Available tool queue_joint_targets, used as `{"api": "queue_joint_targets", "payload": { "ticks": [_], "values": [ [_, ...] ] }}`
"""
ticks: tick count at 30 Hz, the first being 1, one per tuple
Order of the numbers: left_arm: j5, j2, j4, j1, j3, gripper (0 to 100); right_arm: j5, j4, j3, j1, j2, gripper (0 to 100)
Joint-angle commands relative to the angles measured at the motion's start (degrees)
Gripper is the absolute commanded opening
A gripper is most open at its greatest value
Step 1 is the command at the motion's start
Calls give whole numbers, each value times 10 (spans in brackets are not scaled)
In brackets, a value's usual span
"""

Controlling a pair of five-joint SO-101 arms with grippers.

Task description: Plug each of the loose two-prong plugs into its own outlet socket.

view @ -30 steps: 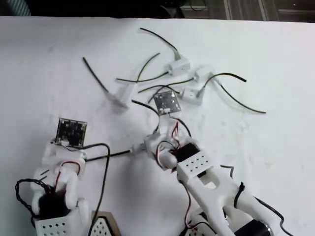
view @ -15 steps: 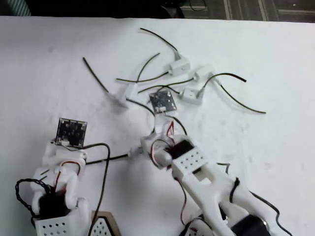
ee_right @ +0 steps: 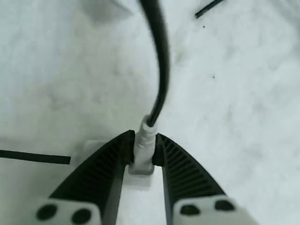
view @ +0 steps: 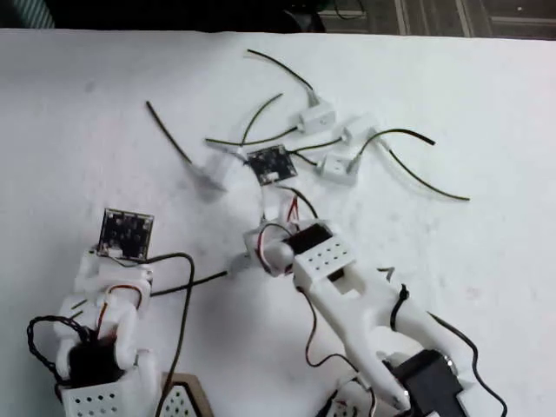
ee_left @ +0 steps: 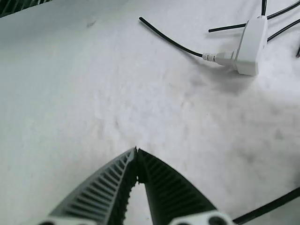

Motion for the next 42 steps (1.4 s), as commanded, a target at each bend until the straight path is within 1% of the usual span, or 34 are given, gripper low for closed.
{"api": "queue_joint_targets", "payload": {
  "ticks": [1, 5, 9, 19, 26, 38, 42],
  "values": [
    [-4, -4, -11, -6, -3, 24, 47, 3, 3, 9, 13, 19],
    [-4, -4, -11, -6, -3, 24, 40, 44, 3, -11, 13, 19],
    [-4, -4, -11, -6, -3, 24, -11, 77, 2, -20, 13, 19],
    [-4, -4, -11, -6, -2, 24, -18, 132, 5, -20, 13, 19],
    [-4, -4, -11, -6, -2, 24, -18, 134, 29, -44, 13, 19],
    [-4, -4, -11, -6, -2, 24, -15, 132, 17, -47, 12, 20],
    [-4, -4, -11, -6, -2, 24, -14, 135, 29, -74, 13, 19]
  ]
}}
